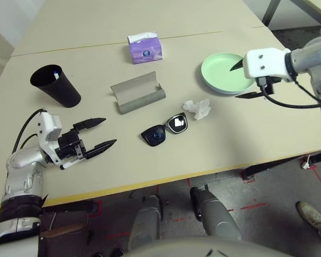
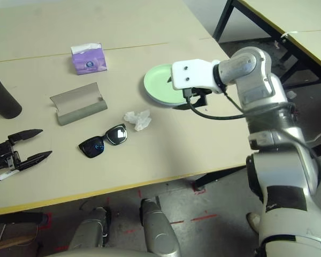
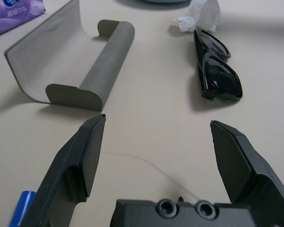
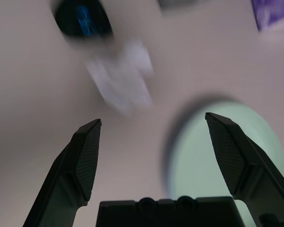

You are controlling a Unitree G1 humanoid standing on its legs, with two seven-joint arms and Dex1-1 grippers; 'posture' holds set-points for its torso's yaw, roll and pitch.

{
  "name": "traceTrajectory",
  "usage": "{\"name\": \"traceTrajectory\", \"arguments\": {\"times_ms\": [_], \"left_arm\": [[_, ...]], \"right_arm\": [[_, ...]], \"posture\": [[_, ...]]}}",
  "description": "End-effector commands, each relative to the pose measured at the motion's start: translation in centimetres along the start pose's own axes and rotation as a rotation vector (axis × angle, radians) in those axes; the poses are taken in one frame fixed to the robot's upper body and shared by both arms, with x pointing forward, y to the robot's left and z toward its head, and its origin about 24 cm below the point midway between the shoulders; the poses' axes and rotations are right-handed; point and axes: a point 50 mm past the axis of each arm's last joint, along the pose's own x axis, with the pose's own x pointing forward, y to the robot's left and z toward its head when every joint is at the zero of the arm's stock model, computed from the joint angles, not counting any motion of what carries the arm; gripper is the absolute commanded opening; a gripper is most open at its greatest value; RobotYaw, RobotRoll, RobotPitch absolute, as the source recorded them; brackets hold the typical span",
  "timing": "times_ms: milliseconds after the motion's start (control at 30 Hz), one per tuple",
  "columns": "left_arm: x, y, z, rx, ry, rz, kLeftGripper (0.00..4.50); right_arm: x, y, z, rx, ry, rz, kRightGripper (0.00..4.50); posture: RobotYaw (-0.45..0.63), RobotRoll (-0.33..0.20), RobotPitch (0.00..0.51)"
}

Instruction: Organize and tidy the items on the table.

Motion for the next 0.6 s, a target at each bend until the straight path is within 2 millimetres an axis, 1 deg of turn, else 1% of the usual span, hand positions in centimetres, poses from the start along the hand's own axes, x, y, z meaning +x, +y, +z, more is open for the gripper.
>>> {"name": "traceTrajectory", "arguments": {"times_ms": [33,100,200,433,600], "left_arm": [[0.2,-0.2,-0.4,-0.008,0.016,-0.021,4.5],[0.1,-0.1,-0.3,-0.006,0.016,-0.025,4.5],[0.1,0.0,-0.2,-0.005,0.016,-0.03,4.5],[0.0,0.0,0.0,-0.004,0.006,-0.045,4.5],[0.0,0.0,0.2,0.0,-0.005,-0.049,4.5]], "right_arm": [[0.3,1.5,1.2,0.088,-0.069,-0.031,4.48],[1.0,2.4,1.2,0.123,-0.079,-0.045,4.48],[1.8,2.9,1.0,0.159,-0.082,-0.091,4.48],[3.3,2.3,0.0,0.195,-0.071,-0.22,4.48],[4.2,2.2,-1.0,0.267,-0.045,-0.244,4.48]], "posture": [[-0.17,0.0,0.213],[-0.17,0.0,0.211],[-0.17,0.0,0.208],[-0.16,0.0,0.205],[-0.16,0.0,0.204]]}}
